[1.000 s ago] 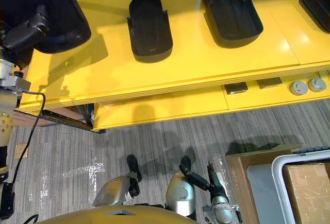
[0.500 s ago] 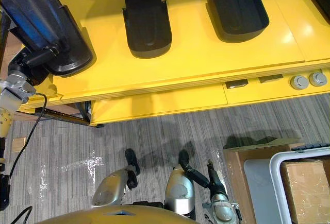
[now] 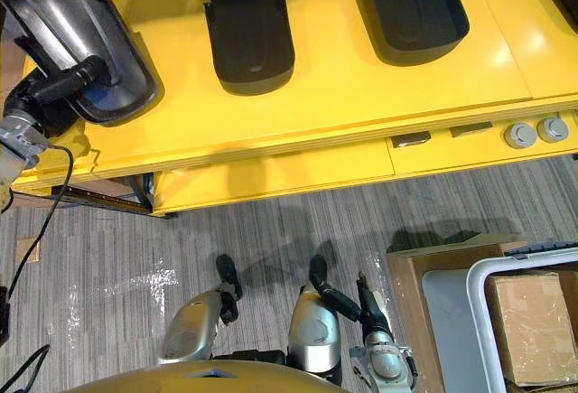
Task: Walk over and take three plastic housings, then place them on the shelf
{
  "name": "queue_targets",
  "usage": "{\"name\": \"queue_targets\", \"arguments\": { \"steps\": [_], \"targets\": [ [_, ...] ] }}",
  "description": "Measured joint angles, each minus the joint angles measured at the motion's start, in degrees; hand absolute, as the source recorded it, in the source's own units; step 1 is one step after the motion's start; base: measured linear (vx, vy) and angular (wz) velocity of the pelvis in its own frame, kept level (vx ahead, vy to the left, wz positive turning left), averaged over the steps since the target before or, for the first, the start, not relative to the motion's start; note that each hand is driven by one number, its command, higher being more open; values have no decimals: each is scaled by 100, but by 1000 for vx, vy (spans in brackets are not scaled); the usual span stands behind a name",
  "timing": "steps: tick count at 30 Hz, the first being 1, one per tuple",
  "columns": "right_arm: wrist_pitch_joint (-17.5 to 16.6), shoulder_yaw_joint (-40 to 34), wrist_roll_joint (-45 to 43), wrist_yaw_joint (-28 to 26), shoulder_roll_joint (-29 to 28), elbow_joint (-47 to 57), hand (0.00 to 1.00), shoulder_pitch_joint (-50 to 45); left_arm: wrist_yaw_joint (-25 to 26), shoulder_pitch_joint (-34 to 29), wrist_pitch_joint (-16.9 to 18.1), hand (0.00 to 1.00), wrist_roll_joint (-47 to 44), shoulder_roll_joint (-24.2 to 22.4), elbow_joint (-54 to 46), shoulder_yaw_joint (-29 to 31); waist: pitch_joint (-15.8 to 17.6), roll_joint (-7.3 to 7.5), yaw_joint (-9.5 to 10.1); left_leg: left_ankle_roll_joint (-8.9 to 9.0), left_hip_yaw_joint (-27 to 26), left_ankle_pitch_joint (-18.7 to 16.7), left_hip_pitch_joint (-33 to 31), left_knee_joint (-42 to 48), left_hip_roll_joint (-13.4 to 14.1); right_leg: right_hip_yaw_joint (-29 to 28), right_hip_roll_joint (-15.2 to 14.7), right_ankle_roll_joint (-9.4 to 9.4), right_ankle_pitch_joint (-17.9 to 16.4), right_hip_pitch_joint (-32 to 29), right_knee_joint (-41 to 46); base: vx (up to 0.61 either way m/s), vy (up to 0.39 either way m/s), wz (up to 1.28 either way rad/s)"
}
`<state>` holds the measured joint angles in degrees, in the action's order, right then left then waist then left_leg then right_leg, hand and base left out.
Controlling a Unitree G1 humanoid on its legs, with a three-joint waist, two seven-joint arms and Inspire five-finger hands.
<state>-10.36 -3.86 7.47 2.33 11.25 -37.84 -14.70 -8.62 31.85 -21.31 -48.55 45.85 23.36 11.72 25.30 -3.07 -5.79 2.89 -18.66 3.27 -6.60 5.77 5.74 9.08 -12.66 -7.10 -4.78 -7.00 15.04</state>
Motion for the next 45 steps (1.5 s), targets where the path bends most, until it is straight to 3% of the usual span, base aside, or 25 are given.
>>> {"name": "queue_targets", "arguments": {
  "steps": [6,13,18,29,33,35,40,45],
  "targets": [
    [4,25,-119,7,-2,-4,100,0,111,217,149,100,578,47,446,99,1,2,-42,9,-4,-7,3,10,12,0,13,3,-1,13,-3,0,0,0],
    [12,130,-168,57,-2,3,100,1,94,232,126,100,1155,439,673,97,21,36,-56,27,-3,-11,22,35,100,26,86,44,-25,44,4,0,0,0],
    [103,211,-222,60,-1,21,100,0,-150,331,151,100,1801,457,858,75,22,43,-62,42,-18,-22,126,7,97,25,88,49,-29,142,-22,0,0,0],
    [96,228,-216,56,-21,8,100,-25,-333,428,385,100,2236,766,708,-454,-32,43,-63,62,-57,-35,406,-118,92,22,127,25,-11,451,-222,5,0,-1],
    [85,228,-211,62,-48,-29,100,-50,-151,454,549,100,2249,856,319,-460,-183,46,-40,61,-85,-23,607,-245,79,19,147,14,0,649,-360,47,-2,-3],
    [29,236,-207,80,-98,-114,100,-100,-6,457,782,100,2467,869,116,-463,-490,30,-24,61,-120,-22,727,-359,81,21,179,5,7,774,-516,71,-4,-6],
    [-342,237,-220,230,-106,-175,100,-225,478,656,1145,100,2624,887,-107,-578,-913,-78,-9,63,-158,-22,964,-514,74,33,209,-7,18,1034,-728,68,-9,-4],
    [-729,380,-370,501,-81,-87,100,-246,1181,666,1768,100,2892,889,-158,-634,-1253,-178,-36,84,-248,-19,1171,-621,116,-3,277,9,70,1224,-909,12,-10,-8]
  ]
}}
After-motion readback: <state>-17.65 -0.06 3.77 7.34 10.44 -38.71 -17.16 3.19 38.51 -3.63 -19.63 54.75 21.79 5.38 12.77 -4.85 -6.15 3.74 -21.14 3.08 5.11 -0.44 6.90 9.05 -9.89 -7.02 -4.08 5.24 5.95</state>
